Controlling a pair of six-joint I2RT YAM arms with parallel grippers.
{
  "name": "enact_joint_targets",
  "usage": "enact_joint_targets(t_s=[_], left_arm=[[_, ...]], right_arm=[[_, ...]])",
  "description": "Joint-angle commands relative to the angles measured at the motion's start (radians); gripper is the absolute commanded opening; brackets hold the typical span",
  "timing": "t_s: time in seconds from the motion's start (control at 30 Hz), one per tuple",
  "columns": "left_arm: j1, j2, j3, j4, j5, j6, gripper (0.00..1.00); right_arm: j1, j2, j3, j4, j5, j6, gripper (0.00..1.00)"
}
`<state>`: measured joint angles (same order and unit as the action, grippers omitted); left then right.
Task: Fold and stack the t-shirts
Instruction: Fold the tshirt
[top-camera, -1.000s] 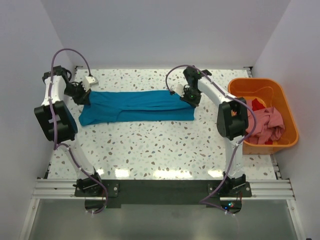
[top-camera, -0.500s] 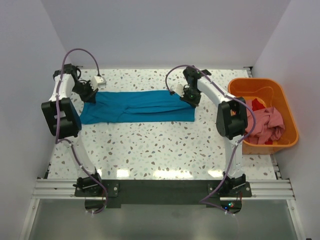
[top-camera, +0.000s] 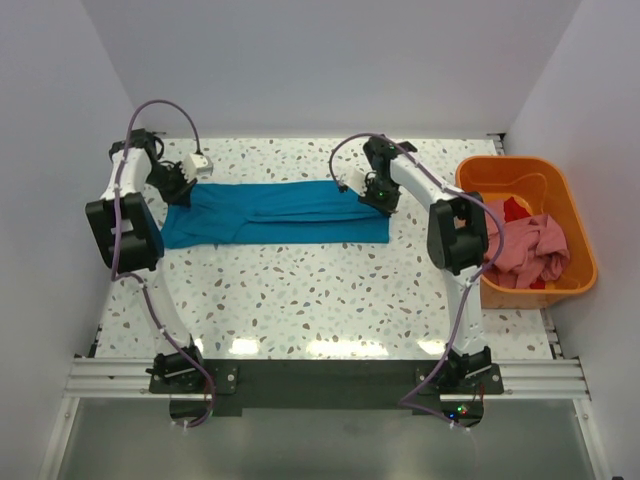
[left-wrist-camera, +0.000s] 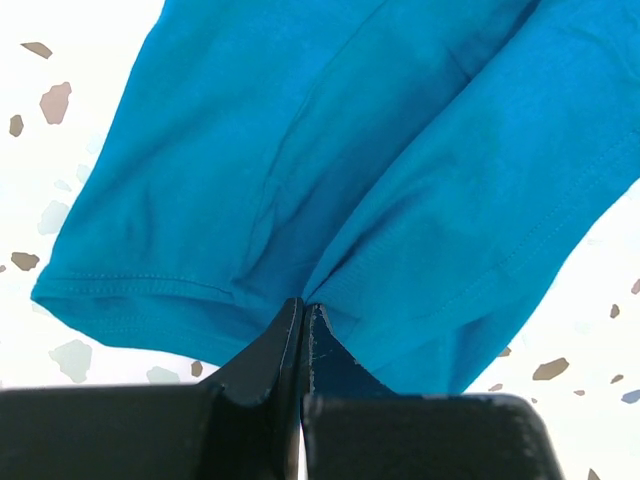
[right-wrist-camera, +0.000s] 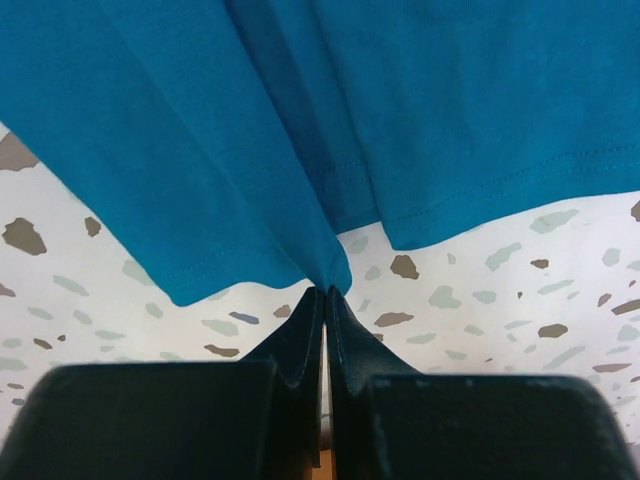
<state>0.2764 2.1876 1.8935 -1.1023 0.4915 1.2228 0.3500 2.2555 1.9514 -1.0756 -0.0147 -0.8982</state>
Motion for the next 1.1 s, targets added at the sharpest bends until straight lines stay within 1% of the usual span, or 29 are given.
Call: enact_joint_targets(t_s=[0.0, 0.17, 0.2, 0.23, 0.27, 0.3, 0.33, 0.37, 0.4, 0.5, 0.57, 0.67, 0.73, 0.83, 0.93, 1.07], left_arm=[[0.003, 0.011, 0.039, 0.050, 0.001, -0.009, 0.00], [0.004, 0.031, 0.041, 0.081, -0.004, -0.058, 0.00], [0.006, 0.032, 0.041, 0.111, -0.011, -0.083, 0.02], [0.009, 0.034, 0.042, 0.128, -0.016, -0.139, 0.07], [0.013, 0.035, 0.056, 0.137, -0.014, -0.164, 0.23], [0.029, 0.034, 0.067, 0.136, 0.001, -0.187, 0.31], [0.038, 0.029, 0.075, 0.130, 0.015, -0.222, 0.41], [0.049, 0.014, 0.082, 0.119, 0.028, -0.245, 0.51], [0.078, 0.002, 0.082, 0.111, 0.056, -0.259, 0.53], [0.127, -0.054, 0.049, 0.076, 0.090, -0.304, 0.56], [0.154, -0.089, 0.014, 0.024, 0.102, -0.316, 0.57], [0.185, -0.127, -0.071, 0.012, 0.127, -0.344, 0.57], [0.195, -0.132, -0.126, 0.009, 0.125, -0.345, 0.58], [0.202, -0.120, -0.163, 0.016, 0.104, -0.353, 0.59], [0.204, -0.108, -0.207, 0.024, 0.090, -0.361, 0.61], [0.204, -0.111, -0.292, 0.077, 0.067, -0.368, 0.62]], right_arm=[[-0.008, 0.021, 0.055, 0.014, 0.044, 0.004, 0.00], [-0.008, 0.033, 0.057, 0.057, 0.082, 0.027, 0.00], [-0.008, 0.036, 0.073, 0.059, 0.088, 0.050, 0.00], [-0.008, 0.045, 0.086, 0.059, 0.093, 0.067, 0.08], [-0.008, 0.049, 0.098, 0.046, 0.101, 0.079, 0.17], [-0.008, 0.047, 0.112, 0.043, 0.108, 0.106, 0.27], [-0.009, 0.030, 0.112, 0.040, 0.125, 0.120, 0.42], [-0.009, 0.018, 0.110, 0.033, 0.127, 0.133, 0.44], [-0.009, 0.001, 0.101, 0.029, 0.125, 0.168, 0.46], [-0.009, -0.071, 0.061, -0.007, 0.088, 0.231, 0.46], [-0.008, -0.106, 0.044, -0.046, 0.041, 0.255, 0.43], [0.003, -0.122, 0.011, -0.090, -0.010, 0.288, 0.39], [0.018, -0.126, -0.029, -0.087, -0.034, 0.294, 0.38], [0.047, -0.126, -0.094, -0.069, -0.044, 0.280, 0.37], [0.072, -0.123, -0.144, -0.026, -0.036, 0.263, 0.37], [0.092, -0.109, -0.192, 0.016, -0.025, 0.249, 0.39]])
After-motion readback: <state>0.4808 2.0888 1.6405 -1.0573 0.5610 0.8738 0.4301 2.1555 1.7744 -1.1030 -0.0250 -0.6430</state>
